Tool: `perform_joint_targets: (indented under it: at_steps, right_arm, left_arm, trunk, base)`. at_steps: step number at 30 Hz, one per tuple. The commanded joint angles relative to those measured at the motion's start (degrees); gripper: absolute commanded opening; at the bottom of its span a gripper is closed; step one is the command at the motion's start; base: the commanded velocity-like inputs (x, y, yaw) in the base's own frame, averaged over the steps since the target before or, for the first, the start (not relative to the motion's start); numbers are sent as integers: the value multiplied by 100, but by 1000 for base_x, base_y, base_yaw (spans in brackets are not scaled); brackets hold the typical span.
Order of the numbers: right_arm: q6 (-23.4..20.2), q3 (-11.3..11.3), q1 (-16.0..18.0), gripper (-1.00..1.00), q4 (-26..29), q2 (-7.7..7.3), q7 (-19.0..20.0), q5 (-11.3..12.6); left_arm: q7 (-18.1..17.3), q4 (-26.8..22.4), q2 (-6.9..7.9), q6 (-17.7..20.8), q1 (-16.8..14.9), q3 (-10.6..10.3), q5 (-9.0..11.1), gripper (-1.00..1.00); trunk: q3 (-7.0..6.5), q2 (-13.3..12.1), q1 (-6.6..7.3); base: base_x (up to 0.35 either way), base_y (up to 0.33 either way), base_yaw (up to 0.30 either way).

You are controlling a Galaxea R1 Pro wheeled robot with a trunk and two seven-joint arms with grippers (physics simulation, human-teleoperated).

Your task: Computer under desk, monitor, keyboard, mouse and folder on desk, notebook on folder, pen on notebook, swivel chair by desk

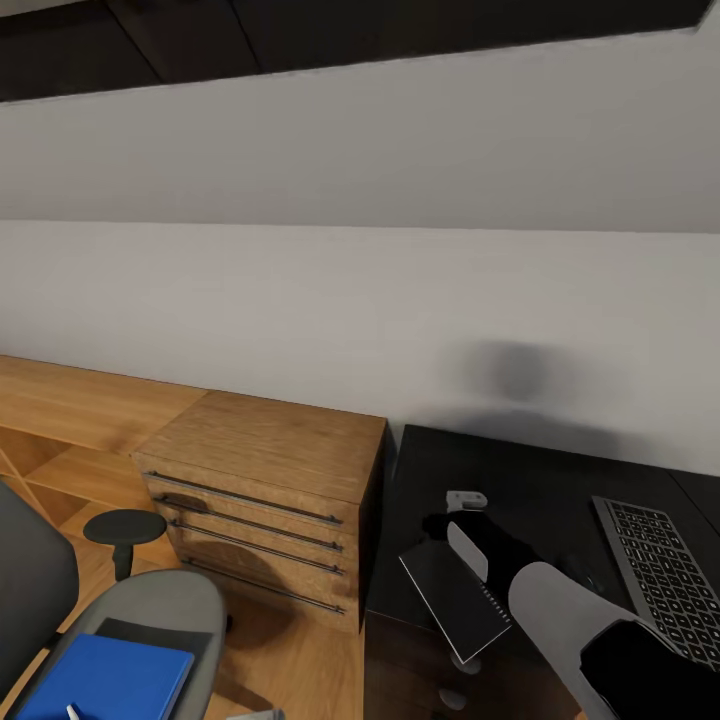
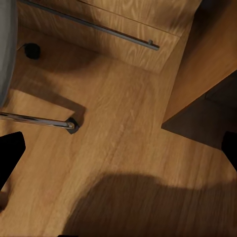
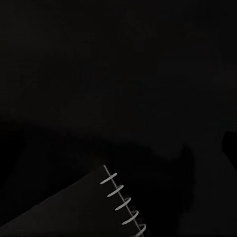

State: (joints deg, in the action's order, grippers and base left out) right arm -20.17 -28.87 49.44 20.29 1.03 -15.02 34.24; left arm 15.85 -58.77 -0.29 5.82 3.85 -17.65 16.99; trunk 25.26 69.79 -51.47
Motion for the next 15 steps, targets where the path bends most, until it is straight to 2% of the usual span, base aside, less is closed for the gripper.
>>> perform_joint_targets:
  at_steps: [1,7,15]
  right_arm:
    - [-25,-48,5,100,10,-5,-46,58]
    - [-39,-54,3,100,10,-6,-45,72]
    - [-40,-57,4,100,2,-12,-45,74]
  left_arm:
    - [36,-14,2,25,1,-11,42,100]
    - [40,-12,3,25,2,-11,41,100]
    - [33,-12,2,25,0,-11,41,100]
  trunk:
    - [5,4,-1]
    - [5,4,-1]
    - [5,4,-1]
  base:
    - [0,0,0]
    - [-6,0,0]
    - [-191,0,0]
